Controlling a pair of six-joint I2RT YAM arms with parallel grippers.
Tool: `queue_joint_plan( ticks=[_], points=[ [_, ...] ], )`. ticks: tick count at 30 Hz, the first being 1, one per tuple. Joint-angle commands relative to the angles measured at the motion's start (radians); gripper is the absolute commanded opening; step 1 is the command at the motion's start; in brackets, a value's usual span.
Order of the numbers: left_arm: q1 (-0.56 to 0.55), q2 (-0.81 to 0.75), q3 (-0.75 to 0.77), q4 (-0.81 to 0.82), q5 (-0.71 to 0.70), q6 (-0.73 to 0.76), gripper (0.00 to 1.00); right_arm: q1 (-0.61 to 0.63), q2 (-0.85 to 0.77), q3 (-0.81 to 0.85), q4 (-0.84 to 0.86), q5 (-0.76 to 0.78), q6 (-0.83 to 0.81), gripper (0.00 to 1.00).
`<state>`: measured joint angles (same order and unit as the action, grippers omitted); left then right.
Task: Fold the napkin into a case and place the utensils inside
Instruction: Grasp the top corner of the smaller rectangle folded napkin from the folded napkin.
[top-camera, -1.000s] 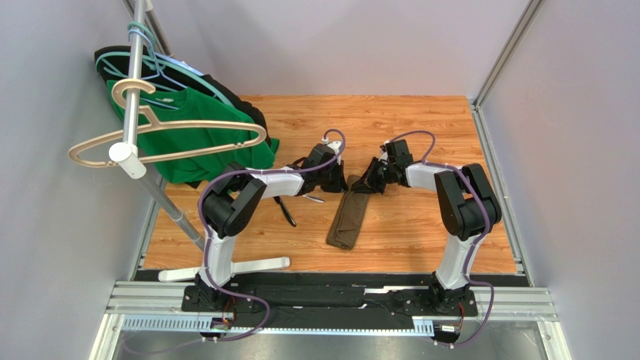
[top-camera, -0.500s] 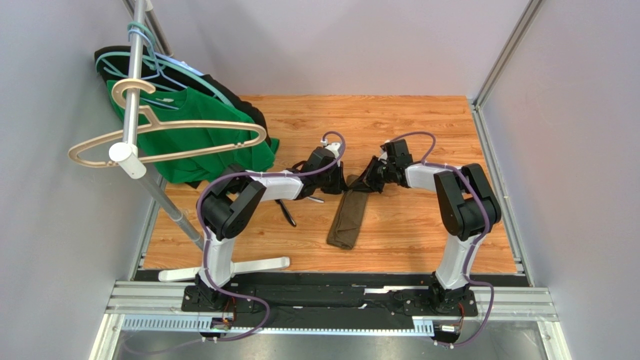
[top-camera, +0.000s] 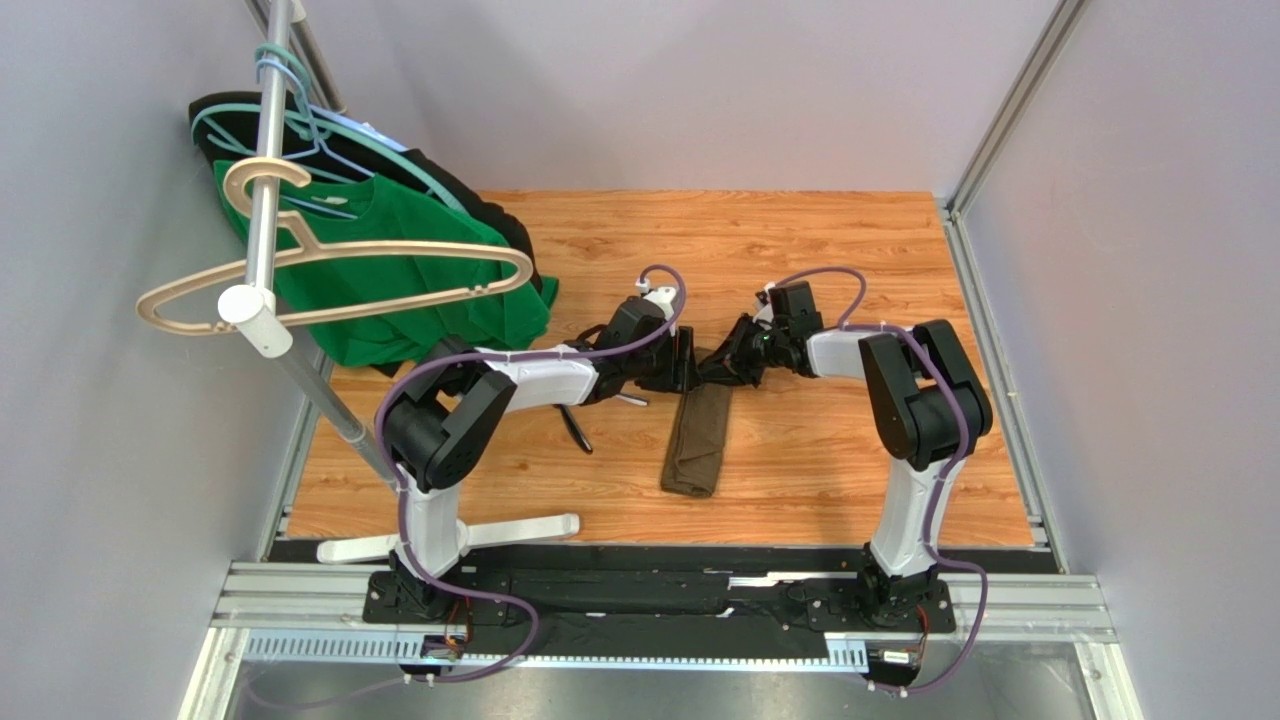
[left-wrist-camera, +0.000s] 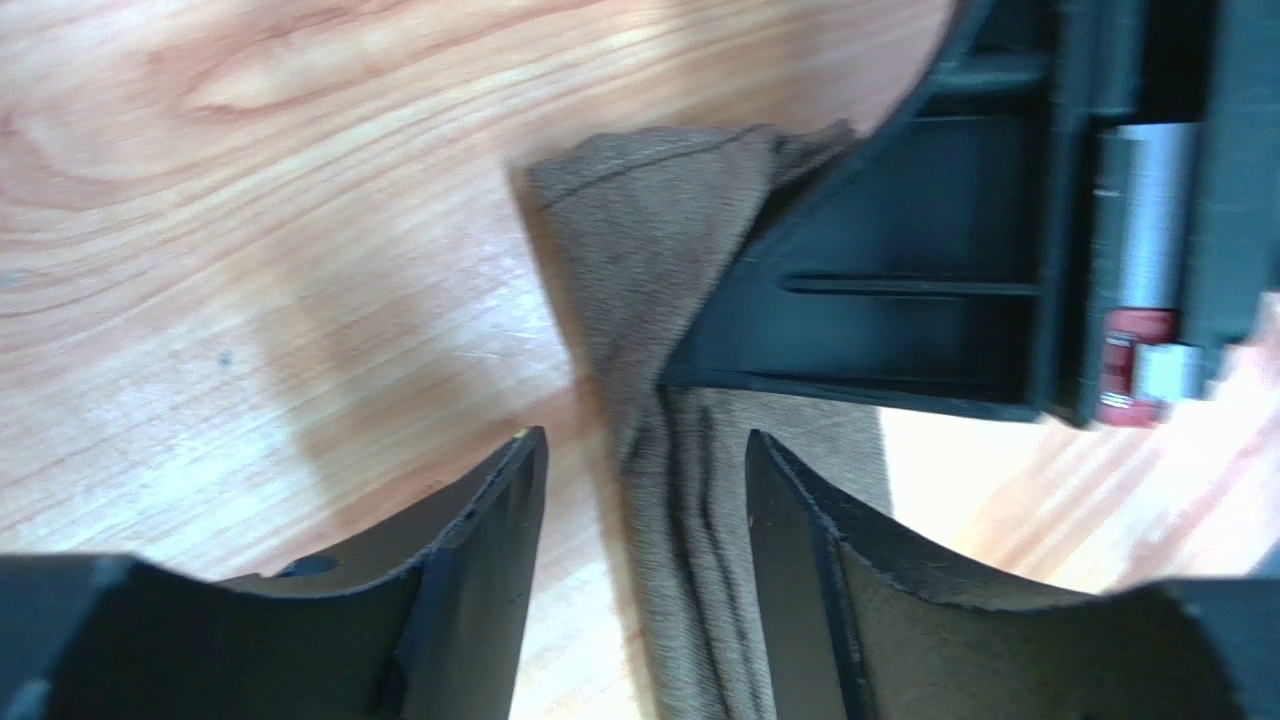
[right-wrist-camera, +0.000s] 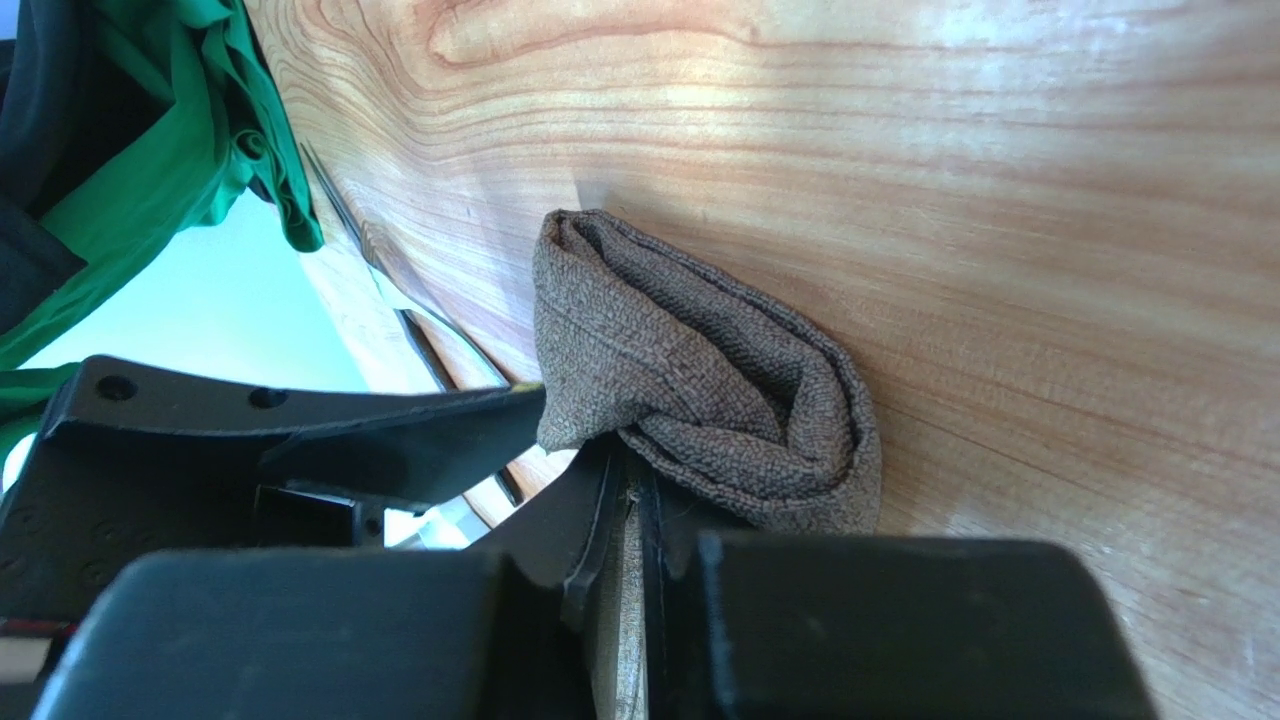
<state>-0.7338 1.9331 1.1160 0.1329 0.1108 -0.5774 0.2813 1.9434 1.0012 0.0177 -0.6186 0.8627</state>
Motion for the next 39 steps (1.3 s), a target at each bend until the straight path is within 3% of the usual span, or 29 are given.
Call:
queue_joint_plan(
  ticks=[1, 7, 10, 11, 14, 20, 22, 27, 39],
  points=[
    [-0.010, -0.034, 0.010, -0.001, 0.062, 0.002, 0.61, -0.001, 0.034, -0.004, -0.013, 0.069, -0.051, 0.11],
    [-0.010, 0.026, 0.014, -0.010, 0.092, -0.015, 0.54, -0.004, 0.003, 0.016, -0.064, 0.051, -0.053, 0.14],
    [-0.007, 0.050, 0.018, -0.053, 0.060, -0.018, 0.35, -0.007, -0.027, 0.028, -0.081, 0.040, -0.057, 0.23],
    [-0.007, 0.037, 0.010, -0.050, 0.044, -0.035, 0.20, -0.010, -0.037, 0.030, -0.085, 0.036, -0.062, 0.26],
    [-0.007, 0.018, -0.015, -0.038, 0.024, -0.042, 0.07, -0.019, -0.075, 0.042, -0.114, 0.022, -0.079, 0.33],
    [-0.006, 0.006, -0.038, 0.013, 0.058, -0.075, 0.00, -0.025, -0.127, 0.024, -0.131, -0.015, -0.103, 0.41],
    [-0.006, 0.004, -0.044, 0.019, 0.058, -0.082, 0.00, -0.027, -0.135, -0.001, -0.119, -0.017, -0.105, 0.36],
    [-0.007, -0.002, -0.056, 0.033, 0.055, -0.093, 0.00, -0.027, -0.109, -0.016, -0.084, -0.017, -0.097, 0.00],
    [-0.013, 0.012, -0.059, 0.050, 0.069, -0.108, 0.00, -0.024, -0.023, 0.040, -0.042, 0.014, -0.111, 0.00]
  ],
)
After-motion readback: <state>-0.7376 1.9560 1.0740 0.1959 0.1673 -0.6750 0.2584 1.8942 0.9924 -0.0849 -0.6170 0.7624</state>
